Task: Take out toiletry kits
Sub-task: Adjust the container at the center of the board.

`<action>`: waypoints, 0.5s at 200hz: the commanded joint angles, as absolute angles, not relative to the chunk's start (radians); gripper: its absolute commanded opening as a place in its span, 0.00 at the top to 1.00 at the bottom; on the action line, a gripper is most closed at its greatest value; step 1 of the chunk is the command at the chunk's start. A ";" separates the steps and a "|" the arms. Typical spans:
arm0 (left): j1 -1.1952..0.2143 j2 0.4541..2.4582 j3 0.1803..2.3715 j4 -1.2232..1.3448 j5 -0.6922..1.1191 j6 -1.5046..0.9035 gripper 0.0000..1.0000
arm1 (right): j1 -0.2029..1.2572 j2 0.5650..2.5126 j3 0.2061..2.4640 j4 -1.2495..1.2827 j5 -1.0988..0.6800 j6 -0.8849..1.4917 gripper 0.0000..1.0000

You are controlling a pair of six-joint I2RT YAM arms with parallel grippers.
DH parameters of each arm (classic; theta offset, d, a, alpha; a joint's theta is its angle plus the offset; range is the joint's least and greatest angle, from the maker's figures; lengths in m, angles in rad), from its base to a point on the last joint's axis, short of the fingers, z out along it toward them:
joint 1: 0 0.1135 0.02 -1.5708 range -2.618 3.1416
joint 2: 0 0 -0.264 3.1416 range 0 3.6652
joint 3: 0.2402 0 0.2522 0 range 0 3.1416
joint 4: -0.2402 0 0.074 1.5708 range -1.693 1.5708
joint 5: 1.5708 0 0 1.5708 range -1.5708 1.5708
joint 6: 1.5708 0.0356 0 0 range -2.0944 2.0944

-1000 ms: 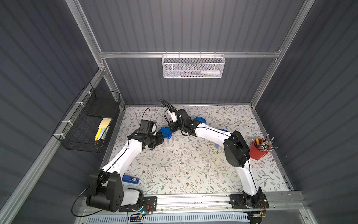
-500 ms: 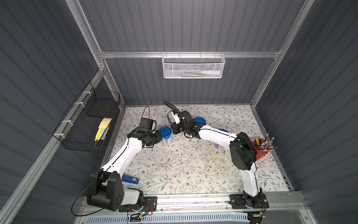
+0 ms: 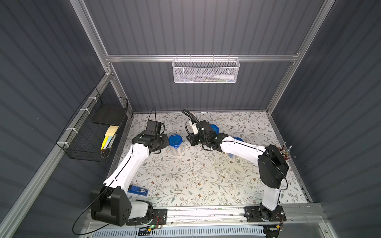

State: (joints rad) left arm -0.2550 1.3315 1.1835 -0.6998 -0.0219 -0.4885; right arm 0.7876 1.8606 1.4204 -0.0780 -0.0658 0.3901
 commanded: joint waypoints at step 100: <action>-0.273 1.456 1.215 -0.582 0.220 -0.535 0.98 | 0.677 1.986 1.467 0.110 -0.612 0.773 0.38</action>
